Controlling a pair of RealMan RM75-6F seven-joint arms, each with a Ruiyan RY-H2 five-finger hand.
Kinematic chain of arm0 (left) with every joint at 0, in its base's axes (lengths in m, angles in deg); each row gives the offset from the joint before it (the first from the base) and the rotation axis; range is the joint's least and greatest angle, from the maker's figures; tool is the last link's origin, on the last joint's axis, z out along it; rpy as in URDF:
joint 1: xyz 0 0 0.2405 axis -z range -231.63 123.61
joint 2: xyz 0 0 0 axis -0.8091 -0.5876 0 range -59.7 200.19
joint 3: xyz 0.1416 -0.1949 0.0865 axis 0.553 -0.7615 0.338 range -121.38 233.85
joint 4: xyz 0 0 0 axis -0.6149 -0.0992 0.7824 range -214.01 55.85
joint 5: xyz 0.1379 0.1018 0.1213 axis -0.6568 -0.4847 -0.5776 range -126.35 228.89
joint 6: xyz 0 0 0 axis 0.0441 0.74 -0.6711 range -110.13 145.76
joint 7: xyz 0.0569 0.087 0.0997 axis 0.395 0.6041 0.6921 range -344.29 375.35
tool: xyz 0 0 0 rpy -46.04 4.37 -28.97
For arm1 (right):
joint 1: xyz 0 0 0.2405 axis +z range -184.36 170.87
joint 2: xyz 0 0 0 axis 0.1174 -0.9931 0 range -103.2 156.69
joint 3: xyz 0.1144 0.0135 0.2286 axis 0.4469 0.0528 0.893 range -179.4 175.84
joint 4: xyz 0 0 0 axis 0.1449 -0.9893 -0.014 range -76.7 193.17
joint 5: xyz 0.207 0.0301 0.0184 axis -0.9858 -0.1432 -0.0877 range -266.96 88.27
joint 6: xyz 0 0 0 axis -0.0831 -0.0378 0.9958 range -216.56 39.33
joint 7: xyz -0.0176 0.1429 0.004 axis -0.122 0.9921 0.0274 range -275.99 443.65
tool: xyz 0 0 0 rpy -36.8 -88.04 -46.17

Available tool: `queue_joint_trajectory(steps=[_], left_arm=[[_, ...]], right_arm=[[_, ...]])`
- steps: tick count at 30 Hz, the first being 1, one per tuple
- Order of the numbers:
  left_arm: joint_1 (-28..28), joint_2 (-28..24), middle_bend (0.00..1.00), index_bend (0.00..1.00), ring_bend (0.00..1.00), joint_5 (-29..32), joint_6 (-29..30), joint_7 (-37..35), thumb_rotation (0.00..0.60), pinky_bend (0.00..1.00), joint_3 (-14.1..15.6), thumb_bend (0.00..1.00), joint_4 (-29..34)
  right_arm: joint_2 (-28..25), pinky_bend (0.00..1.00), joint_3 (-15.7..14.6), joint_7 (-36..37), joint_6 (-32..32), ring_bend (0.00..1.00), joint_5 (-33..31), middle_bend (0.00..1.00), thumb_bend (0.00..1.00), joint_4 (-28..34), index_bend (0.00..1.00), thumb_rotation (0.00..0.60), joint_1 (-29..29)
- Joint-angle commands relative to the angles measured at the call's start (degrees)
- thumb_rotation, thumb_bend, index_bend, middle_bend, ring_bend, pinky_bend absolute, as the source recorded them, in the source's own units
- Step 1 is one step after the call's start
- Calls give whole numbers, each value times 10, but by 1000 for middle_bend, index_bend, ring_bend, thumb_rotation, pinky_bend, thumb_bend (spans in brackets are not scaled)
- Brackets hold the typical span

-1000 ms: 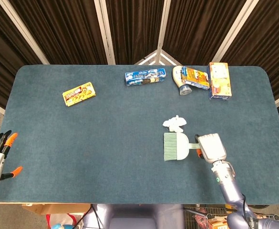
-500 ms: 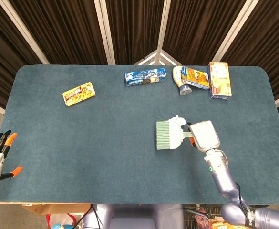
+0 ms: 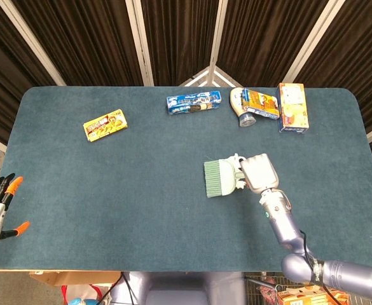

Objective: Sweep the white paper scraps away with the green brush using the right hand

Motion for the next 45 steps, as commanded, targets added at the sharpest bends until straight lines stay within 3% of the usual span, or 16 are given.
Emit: queue_joint_trajectory(steps=[1,10,21,31,37,45], left_arm=[[0,0,0,0,0,0,-1,-1,600,0,1,0,0],[0,-1,0,0,0,-1,-1,-1,600,0,2,0,2],[-2,1,0,0,0,-3,5,7,600,0,2,0,3],[0,4,0,0,0,-4,2,13,600,0,3,0,4],[-1,4,0,0,0,-5,2,14,600,0,4,0,5],[0,2,0,0,0,2,-1,7,600,0,1,0,3]], right_arm=[[8,980,-15,-17,8,990,-18,935,682,-24,789,600,15],[-32,980,-24,-44,-16,990,-61,934,682,-56,789,600,20],[-120,980,-21,-73,-67,990,-111,934,682,-64,790,600,10],[-171,980,-10,-26,-89,990,-60,935,682,43,790,600,8],[-155,980,-20,-35,-82,990,-38,935,683,84,790,600,26],[-93,980,-48,-50,-60,990,-43,935,683,52,790,600,47]])
